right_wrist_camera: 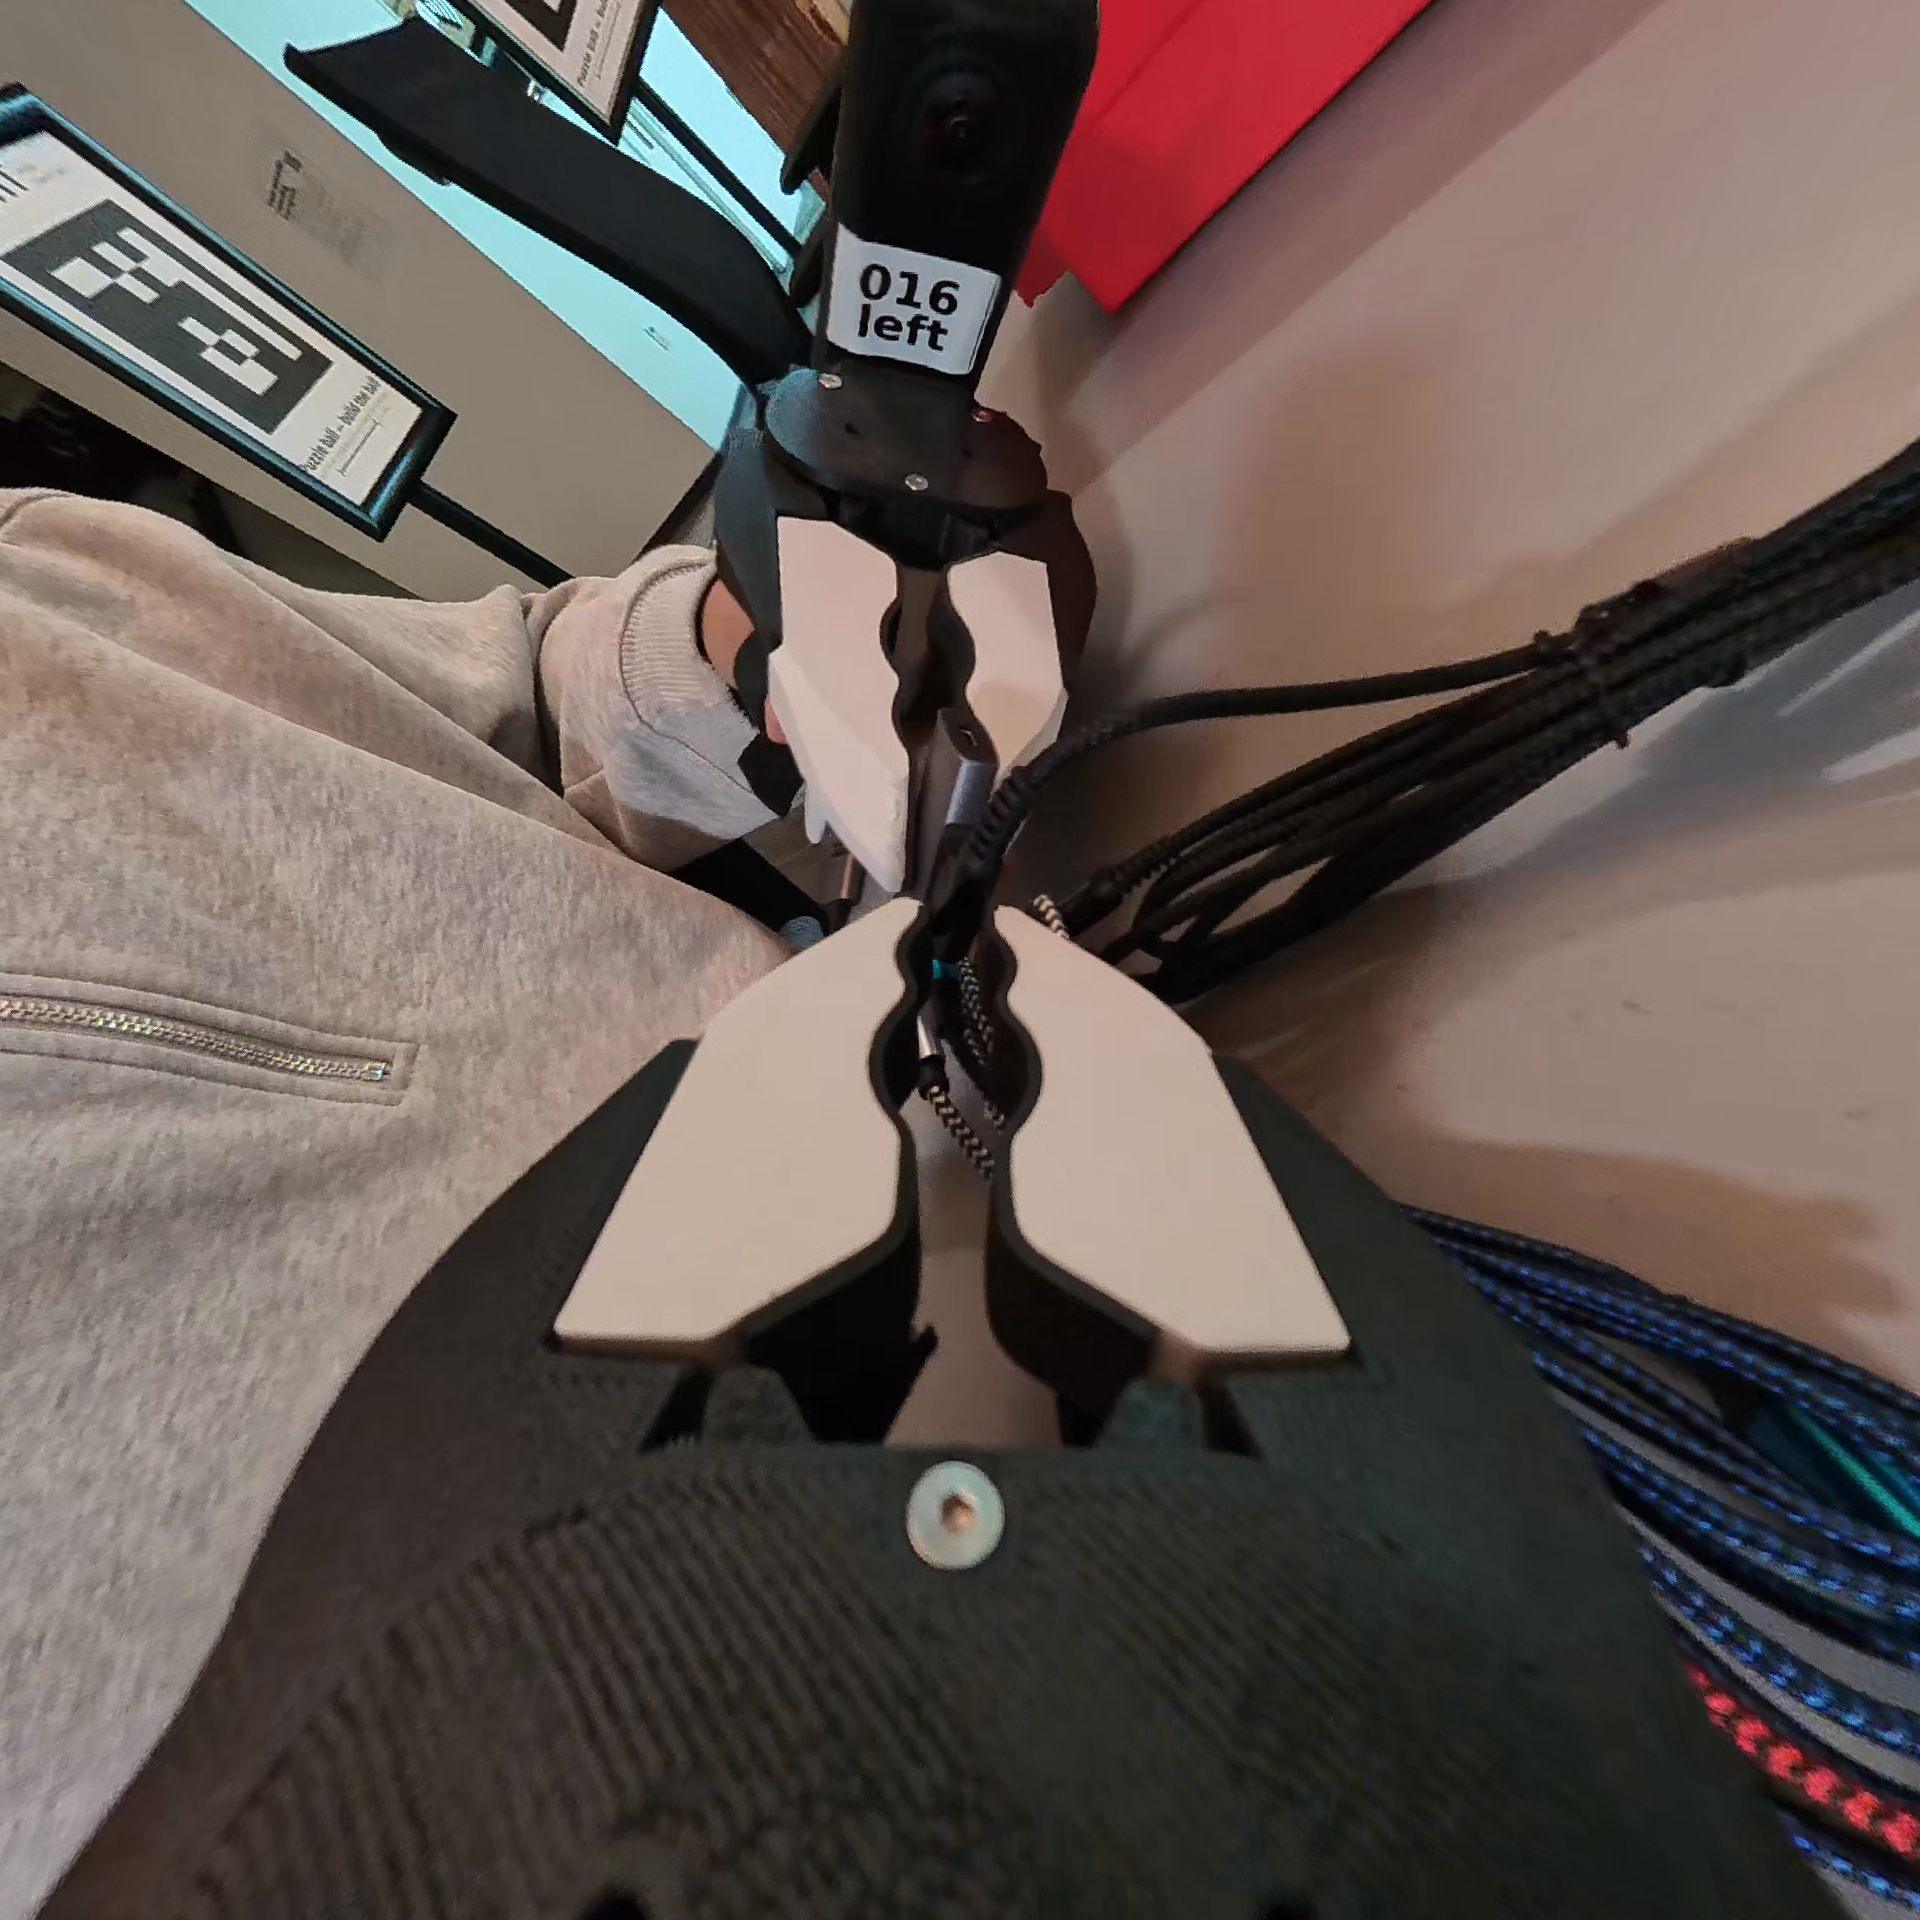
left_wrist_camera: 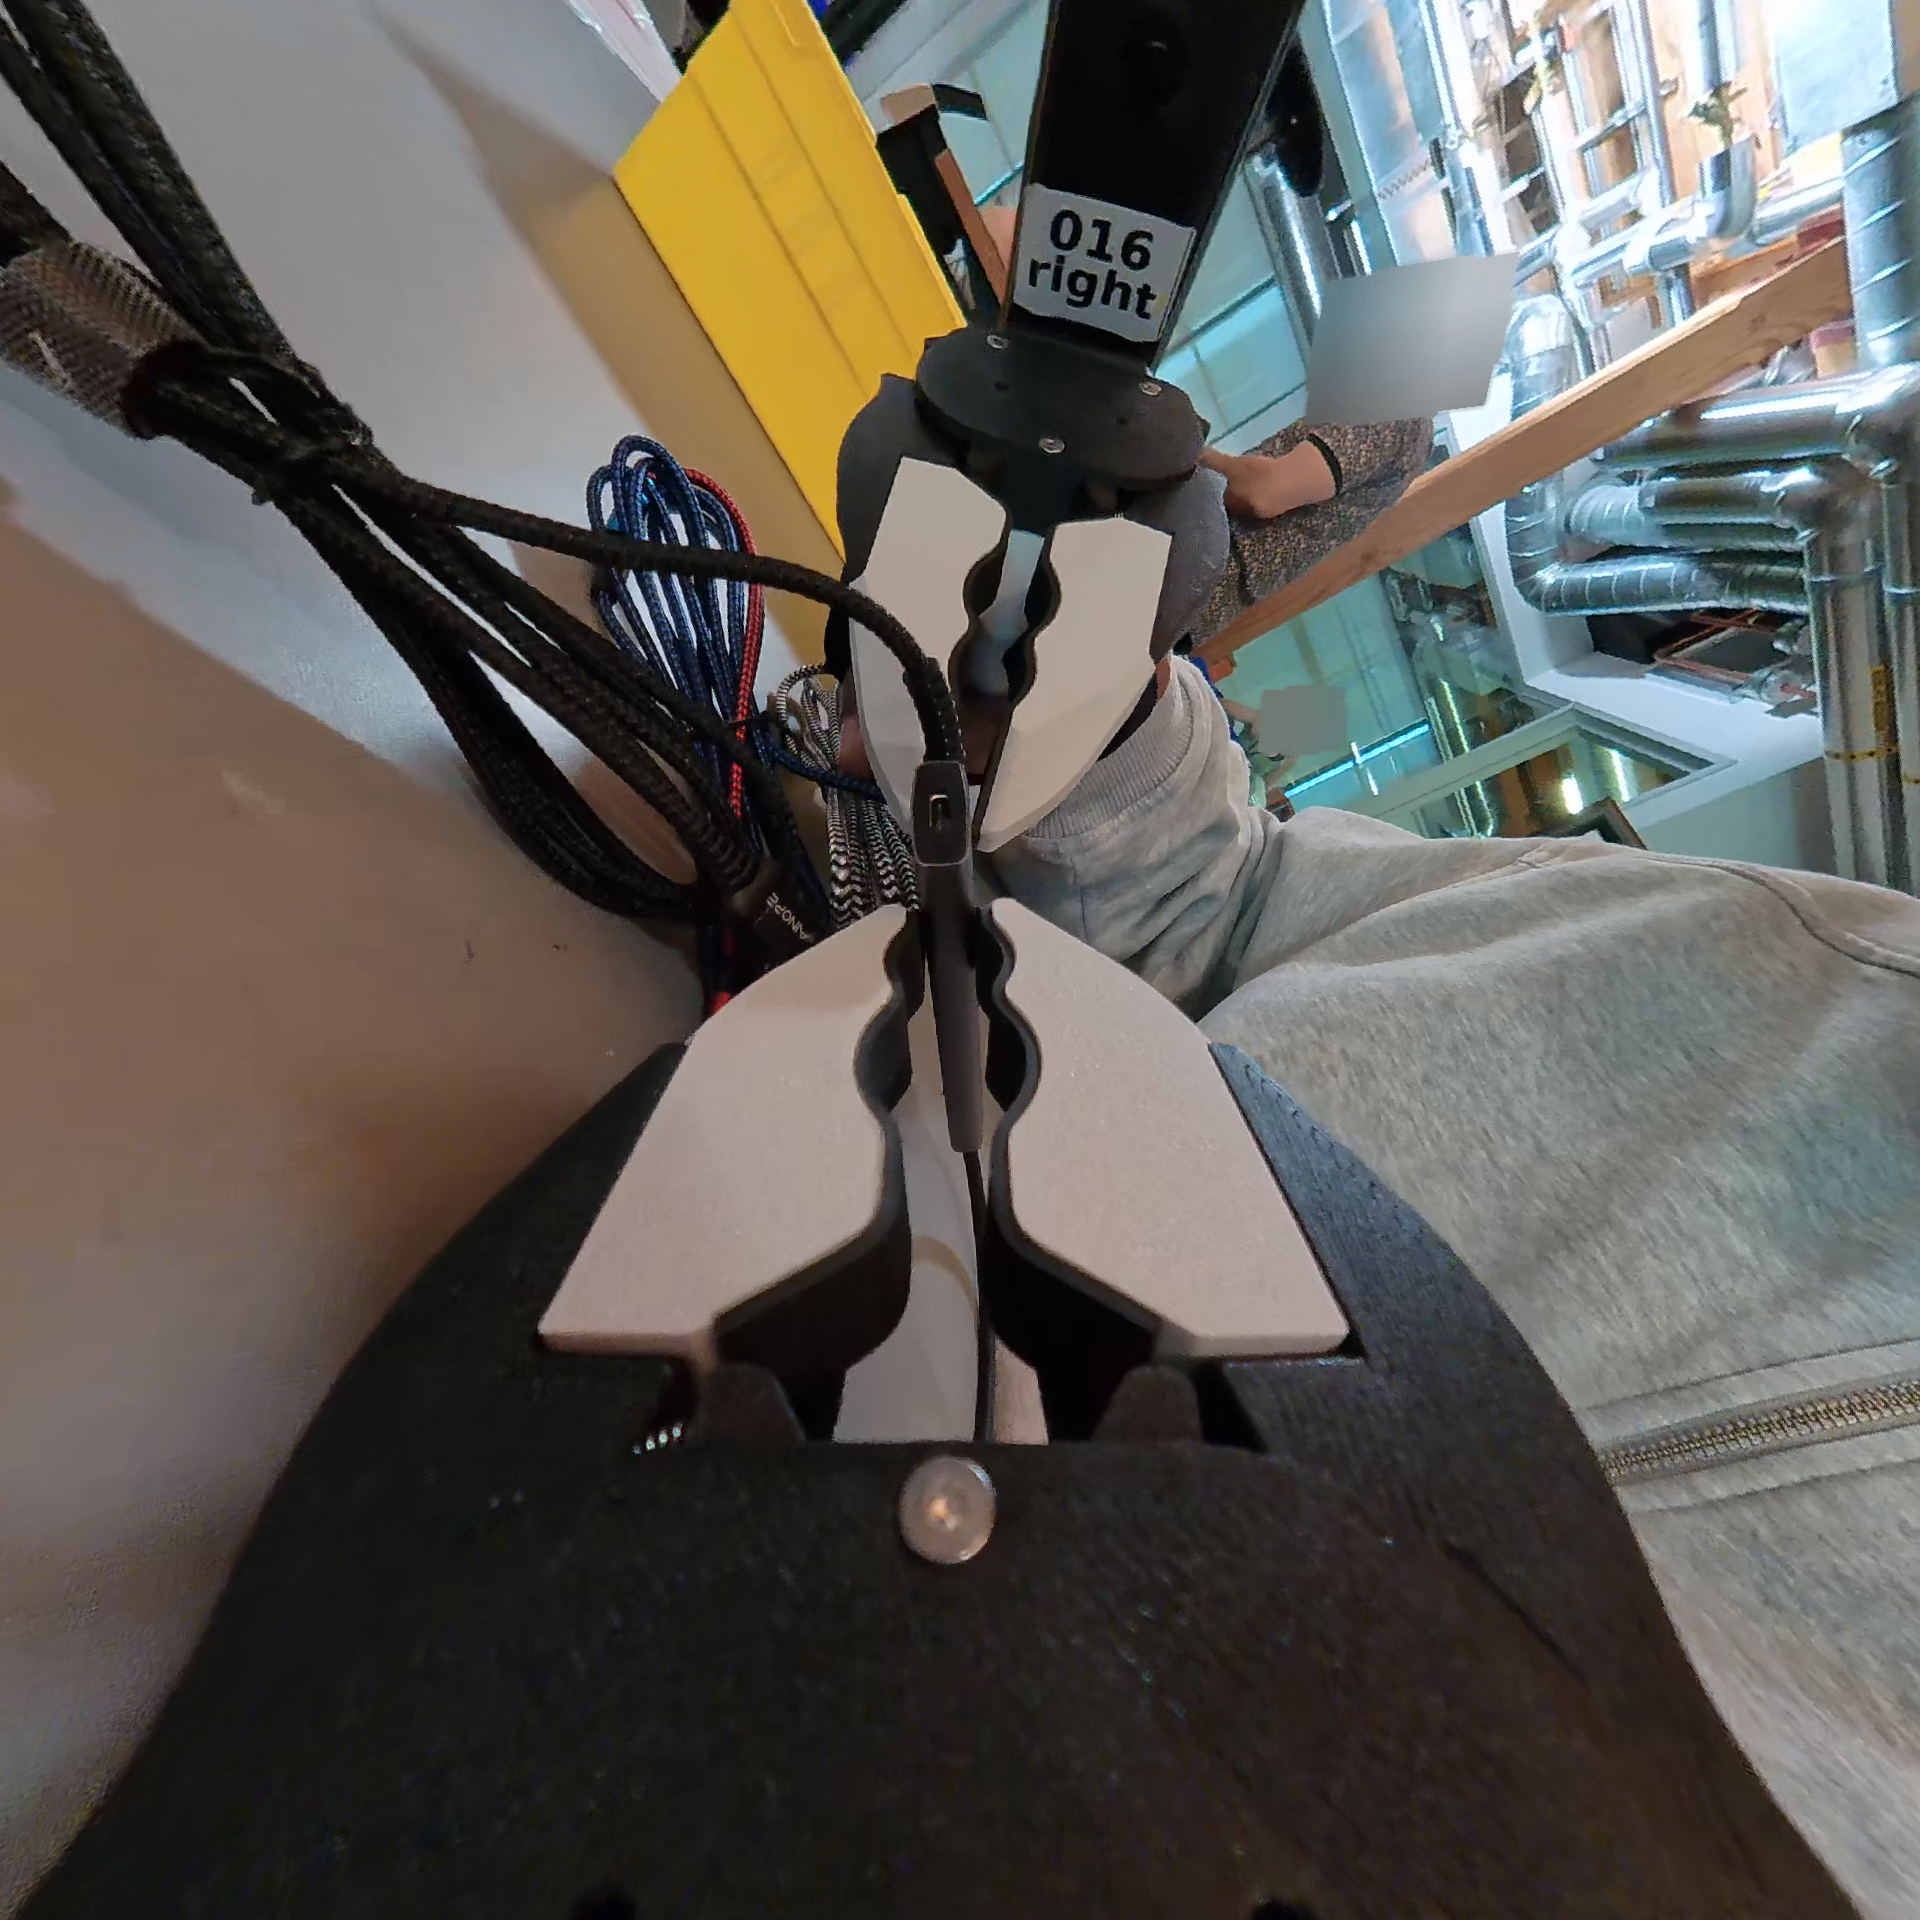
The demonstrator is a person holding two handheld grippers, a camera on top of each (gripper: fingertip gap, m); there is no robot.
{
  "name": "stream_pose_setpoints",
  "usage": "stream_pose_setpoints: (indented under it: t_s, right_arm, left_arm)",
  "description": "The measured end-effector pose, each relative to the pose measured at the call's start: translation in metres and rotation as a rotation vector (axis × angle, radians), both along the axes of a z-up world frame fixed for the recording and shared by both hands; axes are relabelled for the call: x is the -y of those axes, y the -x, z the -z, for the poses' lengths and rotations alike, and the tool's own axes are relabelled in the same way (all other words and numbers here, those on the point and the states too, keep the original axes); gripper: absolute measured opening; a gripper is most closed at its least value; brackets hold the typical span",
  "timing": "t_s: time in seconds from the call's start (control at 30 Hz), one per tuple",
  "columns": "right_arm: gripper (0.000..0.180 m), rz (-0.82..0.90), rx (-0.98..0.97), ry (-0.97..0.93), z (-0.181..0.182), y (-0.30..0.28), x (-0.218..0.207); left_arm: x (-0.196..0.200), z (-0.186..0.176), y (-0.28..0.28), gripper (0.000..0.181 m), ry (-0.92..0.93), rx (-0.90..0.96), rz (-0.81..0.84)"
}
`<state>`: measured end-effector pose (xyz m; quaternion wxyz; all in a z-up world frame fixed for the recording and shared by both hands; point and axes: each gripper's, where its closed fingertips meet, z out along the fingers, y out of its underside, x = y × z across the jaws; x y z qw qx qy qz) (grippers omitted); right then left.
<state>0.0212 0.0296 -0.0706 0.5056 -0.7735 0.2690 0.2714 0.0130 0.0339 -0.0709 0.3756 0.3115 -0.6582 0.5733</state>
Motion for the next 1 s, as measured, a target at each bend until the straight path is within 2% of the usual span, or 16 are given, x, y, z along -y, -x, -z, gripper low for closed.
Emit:
stream_pose_setpoints:
  t_s: [0.4, 0.67, 1.0]
  right_arm:
    - [0.008, -0.032, -0.049, 0.005, 0.0007, 0.0044, 0.0012]
    - [0.008, -0.038, 0.063, 0.065, -0.0012, 0.0037, 0.0013]
    - [0.008, -0.011, 0.072, 0.052, -0.0010, -0.0002, -0.0002]
  left_arm:
    - [0.0027, -0.0001, 0.0008, 0.008, 0.003, -0.004, 0.006]
    - [0.0016, -0.0018, 0.0015, 0.008, 0.019, -0.021, 0.020]
    - [0.0002, -0.0024, -0.0021, 0.008, 0.025, -0.032, -0.001]
